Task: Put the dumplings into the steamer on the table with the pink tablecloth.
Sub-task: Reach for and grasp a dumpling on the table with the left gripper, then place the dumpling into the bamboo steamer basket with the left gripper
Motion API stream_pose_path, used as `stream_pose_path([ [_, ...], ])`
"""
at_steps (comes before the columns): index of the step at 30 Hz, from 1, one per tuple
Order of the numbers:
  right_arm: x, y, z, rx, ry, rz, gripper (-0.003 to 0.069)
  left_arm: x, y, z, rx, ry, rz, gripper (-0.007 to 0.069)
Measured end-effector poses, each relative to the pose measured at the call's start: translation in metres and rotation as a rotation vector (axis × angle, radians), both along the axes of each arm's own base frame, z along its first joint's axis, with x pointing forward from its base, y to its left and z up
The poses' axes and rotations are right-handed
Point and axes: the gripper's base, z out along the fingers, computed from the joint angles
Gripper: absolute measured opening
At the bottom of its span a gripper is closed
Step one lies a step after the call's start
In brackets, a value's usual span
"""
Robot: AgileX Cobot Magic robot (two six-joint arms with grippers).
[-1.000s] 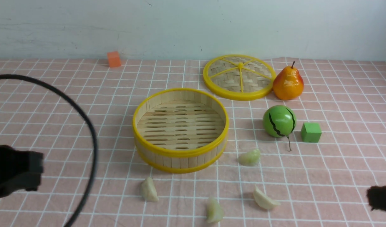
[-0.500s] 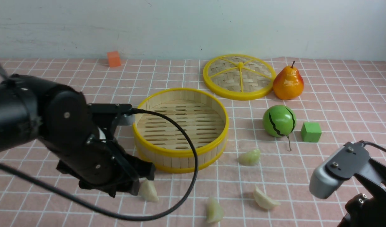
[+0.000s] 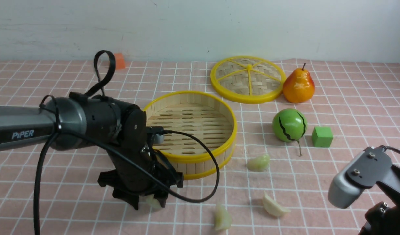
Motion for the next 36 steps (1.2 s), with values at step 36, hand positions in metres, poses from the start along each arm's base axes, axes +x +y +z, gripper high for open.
stream_pose_path([
  [36,0.004,0.001,0.002,0.019,-0.044,-0.021,0.0029,0.117,-0.051,0.069,0.043,-0.257,-0.140,0.0141],
])
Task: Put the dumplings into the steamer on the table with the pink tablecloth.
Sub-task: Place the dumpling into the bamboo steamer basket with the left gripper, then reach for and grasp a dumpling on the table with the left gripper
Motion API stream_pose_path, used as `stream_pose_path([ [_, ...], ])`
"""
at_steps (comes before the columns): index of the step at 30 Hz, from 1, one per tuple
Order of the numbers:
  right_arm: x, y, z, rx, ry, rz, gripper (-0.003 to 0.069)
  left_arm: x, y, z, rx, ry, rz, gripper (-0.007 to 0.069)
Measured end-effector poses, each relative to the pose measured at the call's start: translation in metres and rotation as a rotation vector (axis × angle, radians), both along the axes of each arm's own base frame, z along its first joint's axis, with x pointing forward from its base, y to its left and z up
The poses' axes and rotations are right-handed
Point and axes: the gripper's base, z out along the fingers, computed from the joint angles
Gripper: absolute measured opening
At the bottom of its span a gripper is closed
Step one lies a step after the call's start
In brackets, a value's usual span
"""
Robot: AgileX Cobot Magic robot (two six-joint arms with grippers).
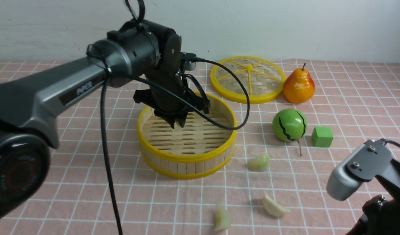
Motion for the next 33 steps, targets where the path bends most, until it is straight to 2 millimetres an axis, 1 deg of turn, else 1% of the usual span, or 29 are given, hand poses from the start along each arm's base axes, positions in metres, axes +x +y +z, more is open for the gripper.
stream_pose_path([
  [1,0.000,0.000,0.000,0.000,0.001,0.000,0.0029,0.002,-0.001,-0.002,0.000,0.001,0.000,0.0141],
  [2,0.000,0.000,0.000,-0.001,0.003,0.002,0.0031,0.009,-0.004,-0.014,0.012,0.015,0.001,0.0141],
  [8,-0.001,0.000,0.000,-0.003,0.006,0.003,0.0031,0.016,-0.007,-0.031,0.029,0.038,0.001,0.0141],
  [12,-0.001,0.000,0.000,-0.003,0.006,0.003,0.0034,0.017,-0.007,-0.031,0.035,0.034,0.001,0.0167],
  [15,-0.001,0.000,0.000,-0.003,0.006,0.003,0.0039,0.015,-0.006,-0.026,0.038,0.033,0.004,0.0246],
  [16,-0.001,0.000,0.000,-0.003,0.006,0.003,0.0039,0.015,-0.005,-0.025,0.039,0.034,0.006,0.0259],
  [17,-0.001,0.000,0.000,-0.003,0.006,0.003,0.0040,0.012,-0.004,-0.018,0.041,0.037,0.008,0.0307],
  [18,-0.001,0.000,0.000,-0.003,0.006,0.003,0.0041,0.010,-0.003,-0.009,0.040,0.035,0.010,0.0340],
  [19,-0.001,0.000,0.000,-0.003,0.006,0.003,0.0041,0.008,-0.002,-0.005,0.039,0.032,0.011,0.0345],
  [20,-0.001,0.000,0.000,-0.003,0.006,0.003,0.0043,0.004,0.000,0.008,0.031,0.030,0.014,0.0379],
  [21,-0.001,0.000,0.000,-0.003,0.008,0.004,0.0043,-0.001,0.002,0.018,0.023,0.031,0.017,0.0394],
  [24,-0.002,-0.001,-0.001,-0.009,0.019,0.010,0.0045,-0.016,0.007,0.050,-0.003,0.040,0.018,0.0413],
  [25,-0.003,-0.001,0.000,-0.010,0.021,0.012,0.0045,-0.017,0.007,0.052,-0.006,0.045,0.018,0.0414],
  [26,-0.006,-0.002,0.001,-0.013,0.022,0.019,0.0045,-0.027,0.009,0.074,-0.047,0.035,0.016,0.0416],
  [27,-0.007,-0.003,0.002,-0.012,0.020,0.020,0.0045,-0.029,0.010,0.079,-0.056,0.032,0.013,0.0416],
  [28,-0.010,-0.005,0.005,-0.010,0.013,0.026,0.0045,-0.038,0.009,0.094,-0.087,0.016,0.003,0.0416],
  [29,-0.012,-0.005,0.005,-0.010,0.011,0.028,0.0045,-0.039,0.009,0.095,-0.092,0.016,0.000,0.0416],
  [30,-0.016,-0.008,0.009,-0.003,-0.007,0.031,0.0047,-0.051,0.007,0.109,-0.099,-0.004,-0.024,0.0416],
  [31,-0.020,-0.010,0.012,-0.001,-0.019,0.029,0.0048,-0.061,0.004,0.115,-0.099,-0.010,-0.049,0.0416],
  [32,-0.025,-0.013,0.016,0.004,-0.044,0.024,0.0049,-0.072,-0.001,0.119,-0.095,-0.009,-0.079,0.0416],
  [33,-0.025,-0.013,0.016,0.002,-0.042,0.023,0.0049,-0.073,-0.003,0.119,-0.094,-0.010,-0.086,0.0416],
])
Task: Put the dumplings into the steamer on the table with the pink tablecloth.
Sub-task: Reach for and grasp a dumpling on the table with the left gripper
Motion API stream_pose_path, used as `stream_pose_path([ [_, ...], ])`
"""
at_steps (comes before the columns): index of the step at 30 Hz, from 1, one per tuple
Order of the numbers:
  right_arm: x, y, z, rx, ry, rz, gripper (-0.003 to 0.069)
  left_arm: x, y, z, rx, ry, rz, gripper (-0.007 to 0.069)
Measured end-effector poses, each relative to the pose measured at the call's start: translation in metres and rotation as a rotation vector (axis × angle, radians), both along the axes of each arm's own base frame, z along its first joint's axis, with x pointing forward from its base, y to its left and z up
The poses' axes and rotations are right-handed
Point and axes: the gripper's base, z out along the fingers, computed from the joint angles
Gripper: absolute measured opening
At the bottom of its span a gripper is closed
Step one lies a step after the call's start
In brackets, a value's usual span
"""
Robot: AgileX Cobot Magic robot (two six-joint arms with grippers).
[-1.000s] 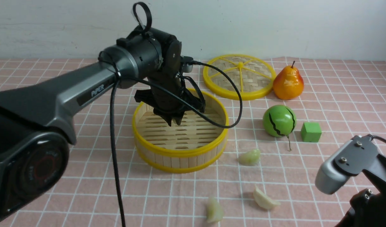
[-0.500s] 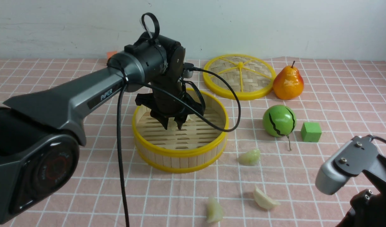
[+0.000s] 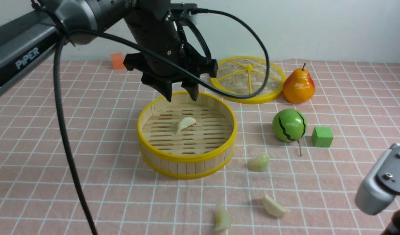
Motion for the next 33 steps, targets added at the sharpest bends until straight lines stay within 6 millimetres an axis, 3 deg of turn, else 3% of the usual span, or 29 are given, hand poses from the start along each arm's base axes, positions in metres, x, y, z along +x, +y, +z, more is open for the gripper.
stream_pose_path([
  [1,-0.009,-0.007,0.008,0.008,-0.050,-0.024,0.0050,-0.024,-0.012,0.002,0.014,0.012,-0.065,0.0416],
  [5,-0.028,-0.023,0.021,0.027,-0.135,-0.098,0.0050,-0.065,-0.038,-0.015,0.066,0.075,-0.187,0.0416],
  [11,-0.055,-0.044,0.033,0.061,-0.250,-0.183,0.0053,-0.107,-0.060,-0.076,0.192,0.224,-0.302,0.0416],
  [16,-0.066,-0.052,0.035,0.061,-0.263,-0.217,0.0055,-0.111,-0.073,-0.109,0.152,0.204,-0.272,0.0416],
  [28,-0.068,-0.054,0.018,-0.004,-0.183,-0.205,0.0063,-0.087,-0.086,-0.176,0.217,0.191,-0.118,0.0416],
  [33,-0.068,-0.055,0.013,-0.021,-0.169,-0.203,0.0063,-0.086,-0.088,-0.185,0.205,0.209,-0.074,0.0380],
])
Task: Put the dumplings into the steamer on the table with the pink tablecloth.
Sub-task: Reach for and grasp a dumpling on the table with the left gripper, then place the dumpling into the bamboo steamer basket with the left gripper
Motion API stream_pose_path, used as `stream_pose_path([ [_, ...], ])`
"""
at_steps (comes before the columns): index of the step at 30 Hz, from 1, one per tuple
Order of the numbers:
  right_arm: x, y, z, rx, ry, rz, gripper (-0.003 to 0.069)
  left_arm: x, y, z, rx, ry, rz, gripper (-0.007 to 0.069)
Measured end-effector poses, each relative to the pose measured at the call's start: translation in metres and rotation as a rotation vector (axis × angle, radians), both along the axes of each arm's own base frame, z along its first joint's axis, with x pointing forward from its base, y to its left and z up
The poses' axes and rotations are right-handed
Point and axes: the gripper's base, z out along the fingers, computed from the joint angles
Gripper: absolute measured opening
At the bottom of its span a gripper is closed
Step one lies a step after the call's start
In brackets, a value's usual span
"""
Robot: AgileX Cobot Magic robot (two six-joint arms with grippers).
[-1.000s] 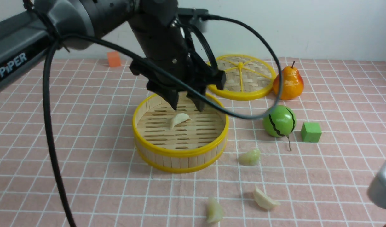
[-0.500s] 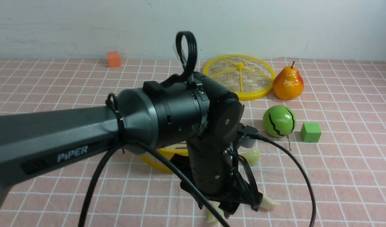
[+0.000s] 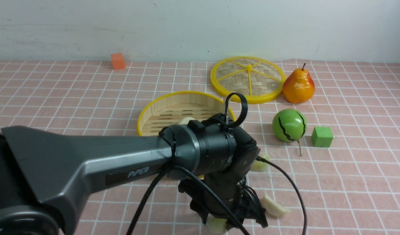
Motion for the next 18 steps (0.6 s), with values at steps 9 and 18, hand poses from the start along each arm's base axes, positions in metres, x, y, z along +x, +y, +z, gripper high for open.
stream_pose_path([
  [9,0.001,0.000,0.000,-0.004,-0.010,-0.004,0.0067,-0.003,0.000,0.002,0.009,0.027,-0.038,0.0287],
  [18,0.002,0.000,0.001,0.005,-0.021,-0.014,0.0075,0.027,0.021,0.097,-0.071,-0.110,-0.108,0.0287],
])
